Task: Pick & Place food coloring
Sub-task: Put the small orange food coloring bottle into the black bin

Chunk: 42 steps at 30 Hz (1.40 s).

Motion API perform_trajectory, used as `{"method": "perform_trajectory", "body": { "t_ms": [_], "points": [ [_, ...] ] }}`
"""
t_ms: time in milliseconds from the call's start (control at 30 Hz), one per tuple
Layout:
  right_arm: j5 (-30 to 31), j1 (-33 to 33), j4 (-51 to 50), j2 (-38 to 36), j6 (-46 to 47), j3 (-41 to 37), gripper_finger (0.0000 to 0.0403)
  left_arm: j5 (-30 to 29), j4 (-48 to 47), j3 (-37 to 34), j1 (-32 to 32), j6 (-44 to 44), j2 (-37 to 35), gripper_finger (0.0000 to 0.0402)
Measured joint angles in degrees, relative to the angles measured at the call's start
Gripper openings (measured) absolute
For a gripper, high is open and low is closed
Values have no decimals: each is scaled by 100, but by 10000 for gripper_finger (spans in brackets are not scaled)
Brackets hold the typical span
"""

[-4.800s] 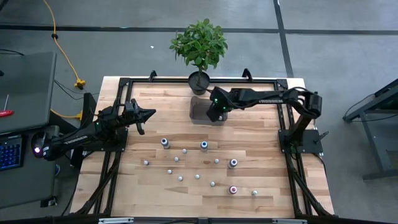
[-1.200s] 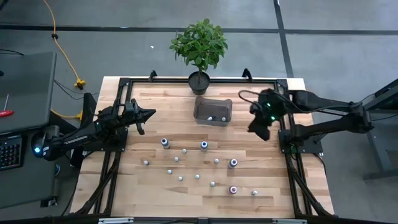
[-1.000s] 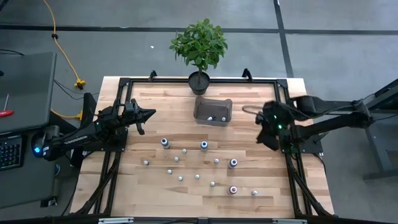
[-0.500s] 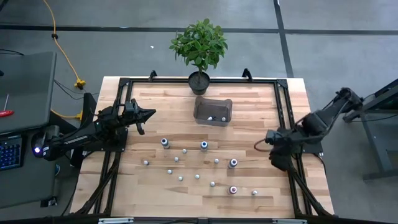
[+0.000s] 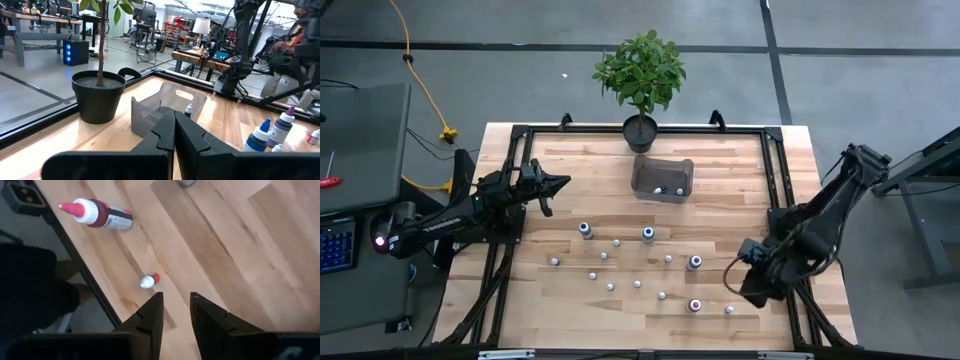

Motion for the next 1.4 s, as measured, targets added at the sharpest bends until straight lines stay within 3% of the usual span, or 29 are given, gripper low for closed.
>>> {"method": "perform_trajectory", "body": {
  "t_ms": [167, 533, 1100, 1267, 1400],
  "points": [
    [33, 100, 425, 453, 379, -2, 88, 0, 0, 0, 0, 2, 2, 0],
    [-218, 414, 1207, 1408, 263, -2, 88, 0, 0, 0, 1, 2, 2, 0],
    [11, 458, 1645, 1635, -122, -2, 88, 0, 0, 0, 0, 1, 2, 0],
    [-551, 417, 1533, 1773, -376, -4, 88, 0, 0, 0, 1, 0, 1, 0],
    [-620, 417, 1759, 1993, -787, -4, 88, 0, 0, 0, 0, 1, 2, 0]
  ]
}}
